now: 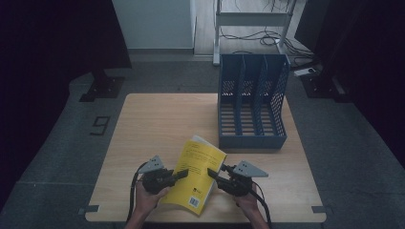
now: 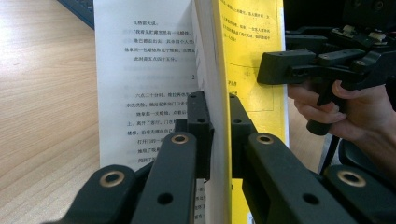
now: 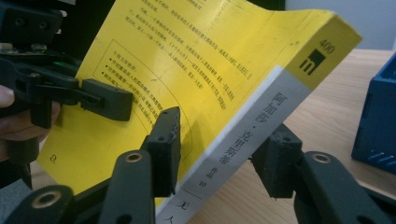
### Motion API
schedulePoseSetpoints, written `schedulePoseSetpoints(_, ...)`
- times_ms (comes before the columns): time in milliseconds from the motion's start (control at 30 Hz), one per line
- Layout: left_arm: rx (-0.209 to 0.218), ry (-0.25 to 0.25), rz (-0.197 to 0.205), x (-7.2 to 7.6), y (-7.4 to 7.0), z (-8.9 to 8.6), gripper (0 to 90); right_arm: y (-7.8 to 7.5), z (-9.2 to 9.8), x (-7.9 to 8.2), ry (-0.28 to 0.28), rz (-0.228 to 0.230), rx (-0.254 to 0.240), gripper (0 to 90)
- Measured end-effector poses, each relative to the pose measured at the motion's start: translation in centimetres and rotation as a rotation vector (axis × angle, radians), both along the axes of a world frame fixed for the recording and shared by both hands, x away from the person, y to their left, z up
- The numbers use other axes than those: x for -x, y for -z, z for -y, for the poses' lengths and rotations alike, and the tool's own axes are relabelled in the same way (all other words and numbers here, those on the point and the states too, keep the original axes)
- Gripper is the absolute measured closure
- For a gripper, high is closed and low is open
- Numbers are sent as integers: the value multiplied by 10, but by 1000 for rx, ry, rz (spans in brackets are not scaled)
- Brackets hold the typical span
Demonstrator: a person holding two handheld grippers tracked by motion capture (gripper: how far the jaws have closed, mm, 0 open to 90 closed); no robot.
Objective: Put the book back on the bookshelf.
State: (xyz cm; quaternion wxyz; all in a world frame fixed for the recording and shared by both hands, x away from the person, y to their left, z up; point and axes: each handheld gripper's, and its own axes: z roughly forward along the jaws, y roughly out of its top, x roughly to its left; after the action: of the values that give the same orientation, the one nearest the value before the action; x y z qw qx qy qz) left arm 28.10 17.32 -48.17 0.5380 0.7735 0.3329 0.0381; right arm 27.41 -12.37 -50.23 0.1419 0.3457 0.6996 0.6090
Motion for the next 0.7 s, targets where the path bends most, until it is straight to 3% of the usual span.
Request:
schedulePoseSetpoints(300, -2, -11, -6, -4, 4, -2, 788, -4, -2, 1, 12, -11, 6, 595)
schedulePoseSetpoints(700, 17, -7, -20, -7, 7, -2, 636, -24, 4, 10, -25, 58, 1, 674)
